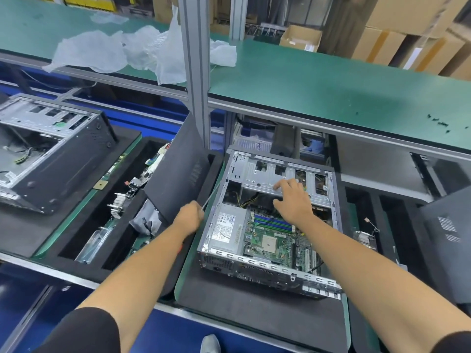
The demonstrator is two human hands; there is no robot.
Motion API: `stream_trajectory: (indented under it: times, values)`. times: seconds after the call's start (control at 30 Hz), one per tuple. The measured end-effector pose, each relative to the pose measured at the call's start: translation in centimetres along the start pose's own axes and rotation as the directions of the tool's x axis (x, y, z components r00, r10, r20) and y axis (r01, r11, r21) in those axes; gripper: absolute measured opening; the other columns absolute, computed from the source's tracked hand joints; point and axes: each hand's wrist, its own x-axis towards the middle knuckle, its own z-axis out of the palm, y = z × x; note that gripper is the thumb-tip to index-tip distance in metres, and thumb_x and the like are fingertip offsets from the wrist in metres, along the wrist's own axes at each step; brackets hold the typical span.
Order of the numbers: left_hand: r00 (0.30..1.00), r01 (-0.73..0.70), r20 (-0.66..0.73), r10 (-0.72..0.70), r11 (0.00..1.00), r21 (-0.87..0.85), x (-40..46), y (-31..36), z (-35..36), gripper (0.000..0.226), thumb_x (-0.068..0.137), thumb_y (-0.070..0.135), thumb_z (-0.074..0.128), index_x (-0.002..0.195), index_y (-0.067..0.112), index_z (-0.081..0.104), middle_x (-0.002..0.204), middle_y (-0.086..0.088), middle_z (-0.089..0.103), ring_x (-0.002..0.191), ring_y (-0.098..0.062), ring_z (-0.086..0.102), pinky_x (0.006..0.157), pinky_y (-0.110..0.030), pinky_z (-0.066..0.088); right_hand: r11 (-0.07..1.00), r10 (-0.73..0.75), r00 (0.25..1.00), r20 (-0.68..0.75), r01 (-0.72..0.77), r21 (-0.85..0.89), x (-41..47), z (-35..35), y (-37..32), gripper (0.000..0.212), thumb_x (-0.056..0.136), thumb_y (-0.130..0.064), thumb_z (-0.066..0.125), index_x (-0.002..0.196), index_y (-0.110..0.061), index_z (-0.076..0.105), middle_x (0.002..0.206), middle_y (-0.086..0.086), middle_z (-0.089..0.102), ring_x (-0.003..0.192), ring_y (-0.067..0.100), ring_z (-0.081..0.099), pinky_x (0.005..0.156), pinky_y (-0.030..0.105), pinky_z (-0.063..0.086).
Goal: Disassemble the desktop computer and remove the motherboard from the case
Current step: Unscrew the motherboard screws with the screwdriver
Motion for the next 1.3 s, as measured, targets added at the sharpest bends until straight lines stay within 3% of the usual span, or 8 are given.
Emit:
stream_trajectory:
  times: [0.17,0.33,0.43,0.67,0.87,0.97,1.07,1.3]
  values:
    - [0.999,-0.026,0.030,0.032,0.983,-0.184,2.1,4.0,-6.0,0.027,0.095,-0.002,0.043,0.069,0.004,0.047,0.064,-0.019,0.042,0.055,-0.027,0.039,0.057,-0.030,0.036,1.000,-0.016,1.000,0.003,0.016,-0.016,0.2,-1.1,-0.3,0.037,0.092,-0.029,0.065,0.126,-0.026,0.051,0.128,0.003,0.046,0.120,0.026,0.041,0.096,0.041,0.042]
    - [0.988,0.102,0.156,-0.006,0.782,-0.615,2.7,10.7,-9.5,0.028,0.102,0.001,0.040,0.076,0.011,0.044,0.064,-0.005,0.037,0.038,-0.010,0.036,0.035,-0.017,0.027,0.955,-0.080,0.996,0.029,0.069,0.288,0.6,-2.1,-2.2,0.038,0.088,-0.019,0.072,0.118,-0.025,0.050,0.119,0.002,0.051,0.111,0.024,0.046,0.087,0.038,0.044]
    - [0.964,0.213,0.265,0.024,0.525,-0.824,1.5,14.7,-8.4,0.021,0.104,0.002,0.043,0.085,0.009,0.049,0.067,-0.002,0.035,0.039,-0.006,0.036,0.035,-0.015,0.031,0.860,-0.250,0.967,0.056,0.195,0.472,0.7,-3.3,-4.2,0.059,0.081,-0.009,0.076,0.126,-0.029,0.044,0.118,-0.001,0.047,0.107,0.020,0.049,0.081,0.028,0.045]
    - [0.899,0.409,0.430,0.079,0.194,-0.892,-1.4,20.3,-5.0,0.025,0.098,-0.011,0.029,0.090,-0.006,0.051,0.086,-0.018,0.053,0.070,-0.025,0.061,0.047,-0.028,0.058,0.730,-0.595,0.674,-0.437,0.681,0.057,0.8,-6.1,-3.9,0.070,0.067,-0.017,0.080,0.128,-0.019,0.046,0.115,0.015,0.051,0.105,0.029,0.047,0.089,0.037,0.047]
    - [0.880,0.431,0.468,0.080,0.279,-0.858,-3.4,22.2,-3.9,0.038,0.106,0.004,0.026,0.078,0.002,0.051,0.062,-0.011,0.059,0.053,-0.020,0.060,0.048,-0.027,0.051,0.478,-0.837,0.359,-0.414,0.847,-0.232,1.2,-7.9,-3.4,0.029,0.088,-0.032,0.072,0.110,-0.022,0.056,0.104,0.011,0.060,0.086,0.030,0.054,0.075,0.041,0.043]
    - [0.938,0.272,0.346,0.031,0.556,-0.786,-3.4,22.5,-3.6,0.033,0.108,0.008,0.033,0.079,0.016,0.045,0.080,-0.001,0.048,0.079,-0.018,0.054,0.058,-0.020,0.044,0.393,-0.890,0.285,-0.357,0.875,-0.284,1.2,-8.6,-3.6,0.023,0.090,-0.026,0.072,0.103,-0.019,0.055,0.093,0.011,0.061,0.078,0.028,0.050,0.065,0.038,0.037]
    - [0.944,0.191,0.321,0.079,0.663,-0.724,-3.6,22.6,-3.4,0.023,0.106,0.004,0.034,0.090,0.017,0.045,0.090,-0.004,0.045,0.090,-0.009,0.050,0.068,-0.017,0.041,0.423,-0.858,0.345,-0.381,0.895,-0.143,0.9,-9.5,-4.1,0.017,0.089,-0.019,0.067,0.100,-0.016,0.054,0.093,0.012,0.060,0.073,0.029,0.052,0.057,0.037,0.043]
    - [0.938,-0.198,0.081,0.336,0.715,-0.670,-2.9,21.0,-3.8,0.024,0.103,0.027,0.042,0.105,0.026,0.066,0.097,-0.005,0.065,0.073,-0.012,0.059,0.057,-0.024,0.042,0.658,-0.342,0.759,-0.553,0.614,0.436,3.4,-15.1,-6.8,0.007,0.082,-0.014,0.052,0.084,-0.010,0.047,0.080,-0.002,0.041,0.068,0.016,0.037,0.060,0.035,0.033]
